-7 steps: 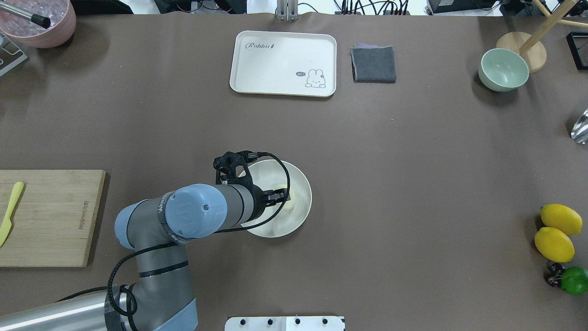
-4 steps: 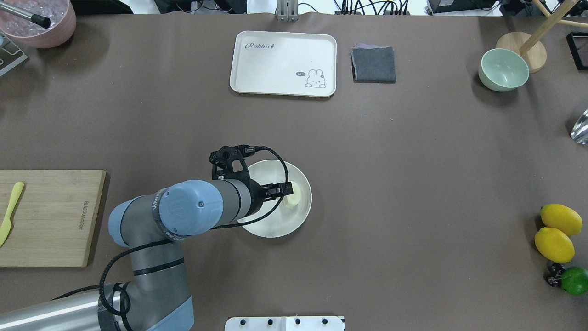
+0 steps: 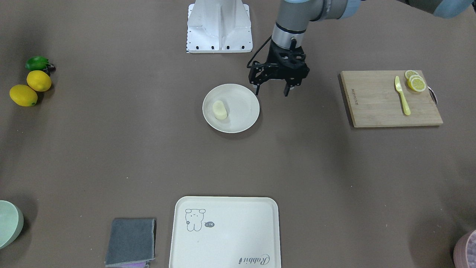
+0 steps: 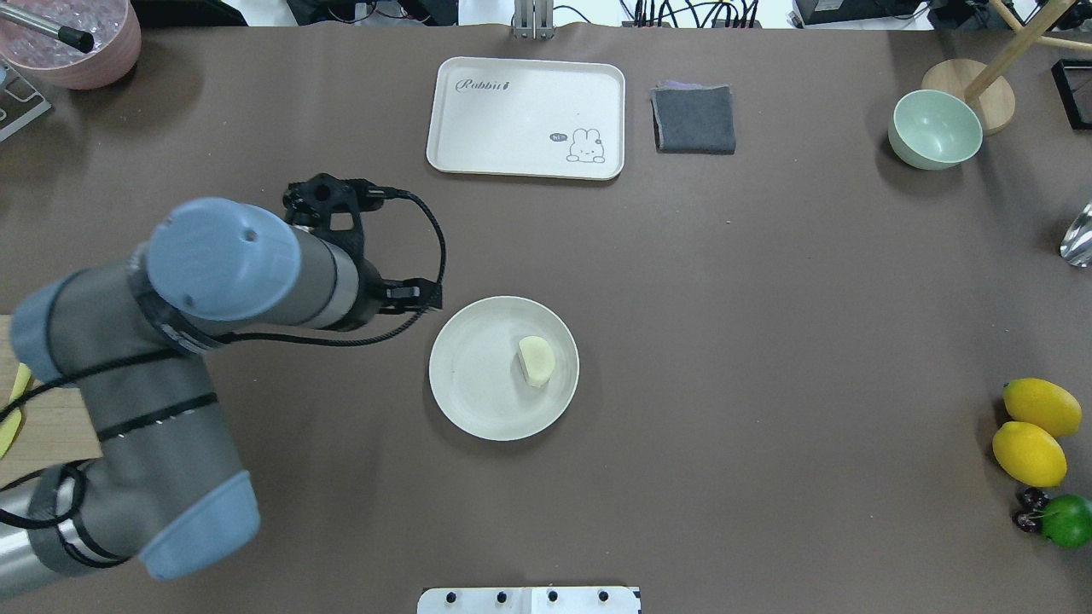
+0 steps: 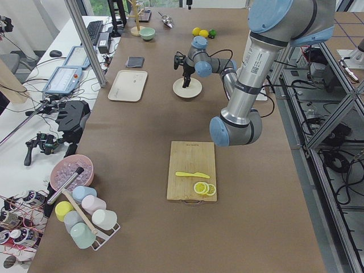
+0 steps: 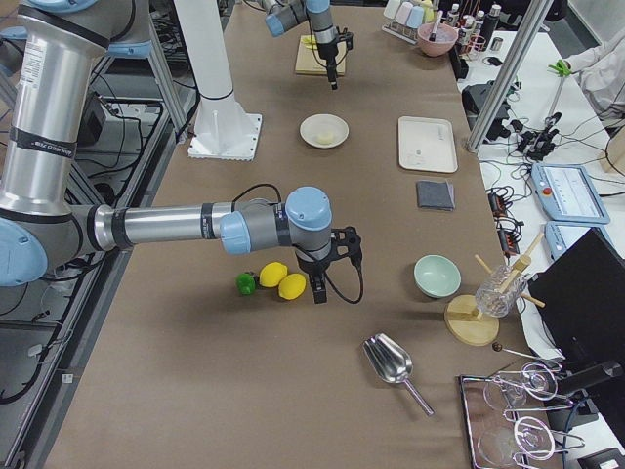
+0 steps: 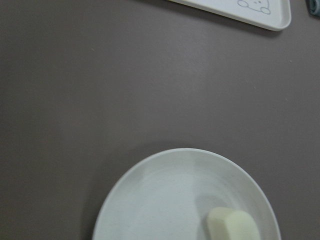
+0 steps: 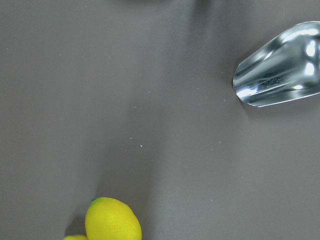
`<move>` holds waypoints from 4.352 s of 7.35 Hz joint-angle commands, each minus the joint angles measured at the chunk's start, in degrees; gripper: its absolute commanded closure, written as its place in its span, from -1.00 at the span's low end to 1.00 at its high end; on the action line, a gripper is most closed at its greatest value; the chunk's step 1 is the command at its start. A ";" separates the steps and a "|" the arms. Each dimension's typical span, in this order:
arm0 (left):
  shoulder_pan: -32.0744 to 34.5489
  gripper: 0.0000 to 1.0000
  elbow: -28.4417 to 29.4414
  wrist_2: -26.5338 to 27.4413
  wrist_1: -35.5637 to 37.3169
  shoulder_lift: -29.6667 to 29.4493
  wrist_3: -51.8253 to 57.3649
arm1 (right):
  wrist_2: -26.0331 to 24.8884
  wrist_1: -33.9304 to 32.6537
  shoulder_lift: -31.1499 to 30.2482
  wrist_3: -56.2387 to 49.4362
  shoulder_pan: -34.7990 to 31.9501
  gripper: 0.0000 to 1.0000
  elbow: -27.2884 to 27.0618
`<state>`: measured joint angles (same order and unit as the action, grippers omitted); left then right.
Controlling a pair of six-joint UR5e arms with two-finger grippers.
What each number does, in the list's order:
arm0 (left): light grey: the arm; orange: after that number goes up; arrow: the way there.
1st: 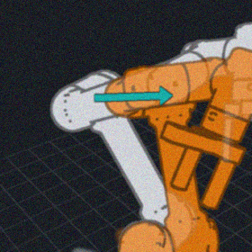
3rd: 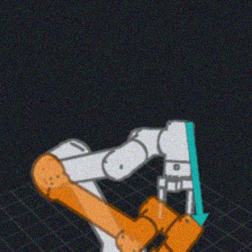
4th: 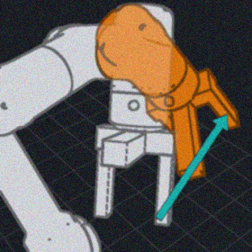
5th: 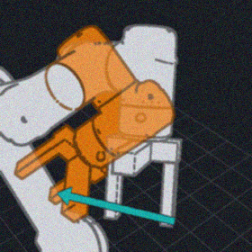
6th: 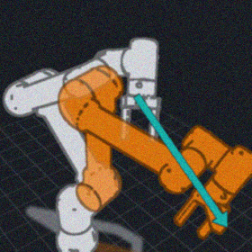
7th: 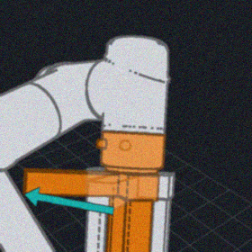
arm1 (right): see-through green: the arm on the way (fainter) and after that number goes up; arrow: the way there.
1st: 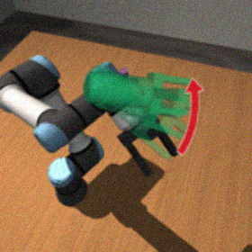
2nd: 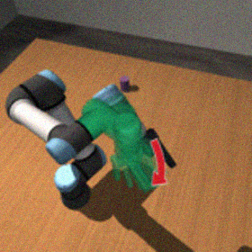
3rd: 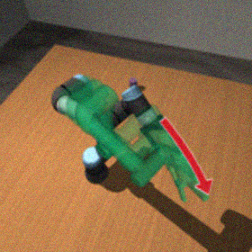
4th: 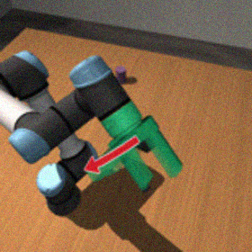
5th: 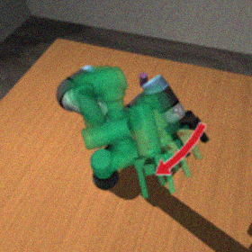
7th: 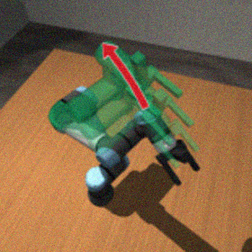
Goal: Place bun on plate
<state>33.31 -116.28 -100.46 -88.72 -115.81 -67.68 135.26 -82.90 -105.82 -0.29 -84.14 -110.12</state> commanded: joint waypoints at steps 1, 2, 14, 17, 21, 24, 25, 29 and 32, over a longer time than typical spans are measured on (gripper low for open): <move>12.94 -0.94 -5.87 -8.13 9.14 7.23 19.94 | 0.00 -0.07 -0.62 -4.88 -2.78 -1.00 1.75; 20.05 -0.94 -6.15 -11.82 9.44 12.13 31.09 | 0.00 -0.07 -1.05 -5.15 -3.31 -1.00 2.01; 57.83 -0.95 10.82 -31.63 8.65 33.54 76.73 | -0.26 -0.07 -2.55 -5.07 -4.80 -1.00 3.42; 57.83 -0.95 10.99 -31.28 8.65 33.45 76.64 | 0.00 -0.07 -2.55 -5.07 -5.77 -1.00 3.33; 57.83 -0.95 11.43 -31.37 8.65 33.45 76.64 | 0.00 -0.15 -2.55 -4.98 -5.77 -1.00 3.42; 57.83 -0.95 11.51 -31.46 8.65 32.93 76.29 | 0.09 -0.07 -2.38 -4.98 -5.69 -1.00 3.42; 57.83 -0.95 11.25 -31.46 8.73 32.75 76.03 | 0.09 -0.07 -2.38 -4.98 -5.69 -1.00 3.42; 57.92 -0.95 10.99 -31.46 8.74 31.70 67.24 | 0.18 -0.24 -2.38 -4.98 -5.69 -1.00 3.42; 57.92 -0.95 10.72 -31.63 8.74 31.70 67.24 | -0.09 -0.51 -2.47 -5.07 -5.69 -1.00 4.21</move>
<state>91.23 -105.52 -132.03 -79.98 -84.11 -0.42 135.34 -83.32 -108.24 -5.29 -89.82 -106.26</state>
